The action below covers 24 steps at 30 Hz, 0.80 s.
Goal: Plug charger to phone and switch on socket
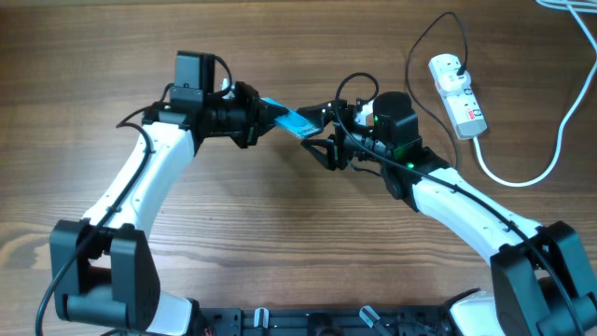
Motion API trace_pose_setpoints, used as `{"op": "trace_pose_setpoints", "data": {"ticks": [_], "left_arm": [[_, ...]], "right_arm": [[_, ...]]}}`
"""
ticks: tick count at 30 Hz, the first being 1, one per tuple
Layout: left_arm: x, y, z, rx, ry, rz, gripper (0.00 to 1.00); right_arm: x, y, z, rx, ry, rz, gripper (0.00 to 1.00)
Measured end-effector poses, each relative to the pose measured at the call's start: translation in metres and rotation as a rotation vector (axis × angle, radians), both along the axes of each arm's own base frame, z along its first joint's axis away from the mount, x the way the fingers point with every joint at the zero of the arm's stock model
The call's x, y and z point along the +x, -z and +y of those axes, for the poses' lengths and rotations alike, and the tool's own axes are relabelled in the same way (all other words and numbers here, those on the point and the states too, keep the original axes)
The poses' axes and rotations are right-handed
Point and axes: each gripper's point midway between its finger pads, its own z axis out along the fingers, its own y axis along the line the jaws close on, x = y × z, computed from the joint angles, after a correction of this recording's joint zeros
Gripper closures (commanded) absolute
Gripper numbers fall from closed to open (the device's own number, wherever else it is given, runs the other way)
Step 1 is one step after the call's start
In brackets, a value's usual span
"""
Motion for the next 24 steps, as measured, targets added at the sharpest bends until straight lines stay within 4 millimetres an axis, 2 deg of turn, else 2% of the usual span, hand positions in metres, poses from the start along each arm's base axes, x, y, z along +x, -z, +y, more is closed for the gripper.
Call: {"op": "trace_pose_setpoints", "data": {"ticks": [3, 6, 9, 13, 18, 22, 24], "left_arm": [[0.000, -0.008, 0.007, -0.030, 0.065, -0.082, 0.96], [-0.001, -0.014, 0.010, -0.096, 0.138, -0.144, 0.96], [0.000, -0.004, 0.010, -0.167, 0.189, -0.147, 0.96], [0.002, 0.017, 0.008, -0.226, 0.226, -0.113, 0.96], [-0.001, 0.018, 0.005, -0.254, 0.252, -0.119, 0.96], [-0.005, 0.018, -0.002, -0.252, 0.281, -0.137, 0.96], [-0.006, 0.018, -0.006, -0.253, 0.294, -0.141, 0.96]], "right_arm": [[0.009, 0.009, -0.009, -0.133, 0.004, -0.149, 0.00], [0.015, 0.032, -0.027, -0.332, 0.013, -0.246, 0.00], [0.019, 0.051, -0.044, -0.506, 0.008, -0.304, 0.01], [0.027, 0.055, -0.059, -0.643, -0.001, -0.401, 0.00], [0.026, 0.085, -0.124, -0.901, 0.029, -0.282, 0.00], [0.035, 0.089, -0.168, -1.038, 0.101, -0.254, 0.00], [0.041, 0.087, -0.181, -1.086, 0.118, -0.272, 0.00]]}}
